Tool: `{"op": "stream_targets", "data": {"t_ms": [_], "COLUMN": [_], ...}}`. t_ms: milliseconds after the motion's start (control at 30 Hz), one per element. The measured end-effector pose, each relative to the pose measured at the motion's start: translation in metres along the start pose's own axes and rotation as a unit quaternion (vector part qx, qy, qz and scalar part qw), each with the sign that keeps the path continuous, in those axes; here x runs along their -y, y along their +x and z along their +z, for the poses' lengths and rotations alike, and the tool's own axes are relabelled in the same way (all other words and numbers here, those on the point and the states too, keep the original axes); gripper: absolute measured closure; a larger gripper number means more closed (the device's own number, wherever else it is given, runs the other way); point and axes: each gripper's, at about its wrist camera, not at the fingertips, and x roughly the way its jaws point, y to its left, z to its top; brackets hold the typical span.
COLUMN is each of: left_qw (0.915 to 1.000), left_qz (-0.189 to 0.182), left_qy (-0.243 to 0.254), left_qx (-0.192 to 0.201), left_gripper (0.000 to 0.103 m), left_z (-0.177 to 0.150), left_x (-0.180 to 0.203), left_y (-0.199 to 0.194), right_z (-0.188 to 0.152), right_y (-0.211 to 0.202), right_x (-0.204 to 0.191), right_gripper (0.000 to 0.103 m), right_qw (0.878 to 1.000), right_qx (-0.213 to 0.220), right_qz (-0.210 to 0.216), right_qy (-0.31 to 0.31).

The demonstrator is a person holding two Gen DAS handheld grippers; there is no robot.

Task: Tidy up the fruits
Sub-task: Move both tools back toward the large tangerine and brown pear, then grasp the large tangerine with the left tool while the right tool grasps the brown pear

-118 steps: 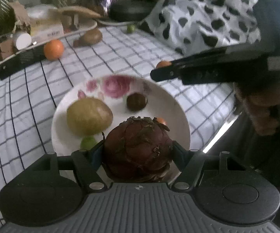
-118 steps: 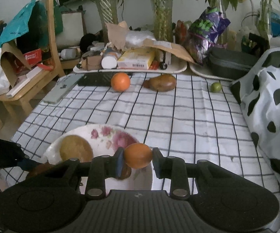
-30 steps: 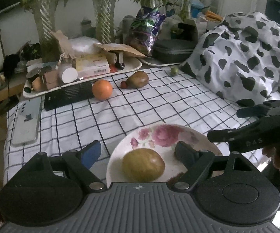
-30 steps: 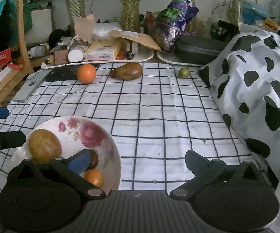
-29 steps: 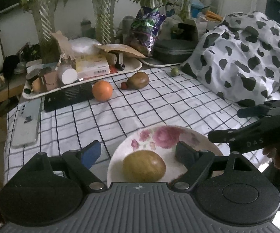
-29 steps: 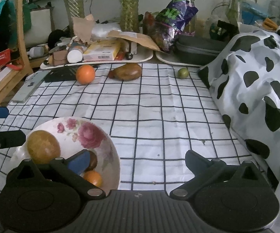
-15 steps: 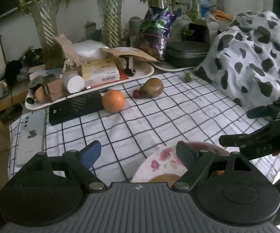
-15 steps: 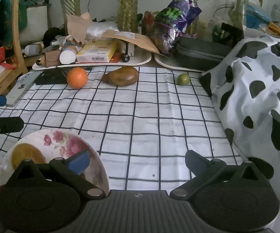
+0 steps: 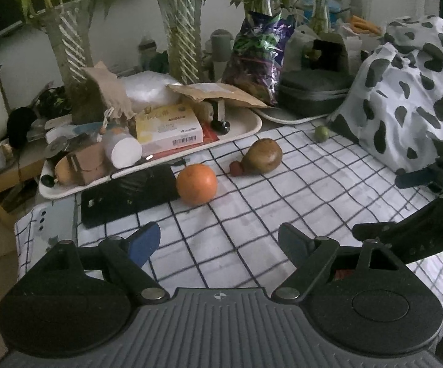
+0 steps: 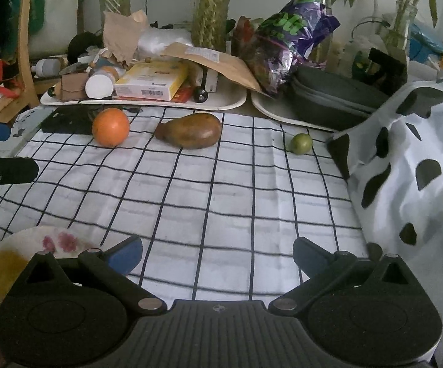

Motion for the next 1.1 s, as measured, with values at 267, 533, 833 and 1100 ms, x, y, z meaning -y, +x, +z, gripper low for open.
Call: {"op": "stream_targets", "data": {"t_ms": [267,533,833,1100], "left_qw": [0.9999,0.9997,0.9994,0.999], "left_qz": [0.001,0.002,-0.01,-0.014], "left_qy": [0.011,0.02,0.034,0.041], "left_qx": [0.013,0.011,0.004,-0.01], "left_gripper": [0.019,0.029,0.035,0.036], "left_z": [0.012,0.019,0.027,0.031], "left_x": [-0.01,-0.024,-0.028,-0.03], "left_y": [0.022,0.057,0.097,0.123], "right_z": [0.018,0.035,0.047,0.056], "right_y": [0.022,0.046,0.073,0.087], "right_x": [-0.002,-0.005,-0.006,-0.005], "right_gripper": [0.0,0.0,0.0,0.0], "right_qw": [1.0,1.0,0.999,0.998], "right_qx": [-0.003,-0.007,-0.015,-0.004], "right_qz": [0.008,0.01,0.013,0.016], "right_qy": [-0.01,-0.026,-0.042,-0.054]}}
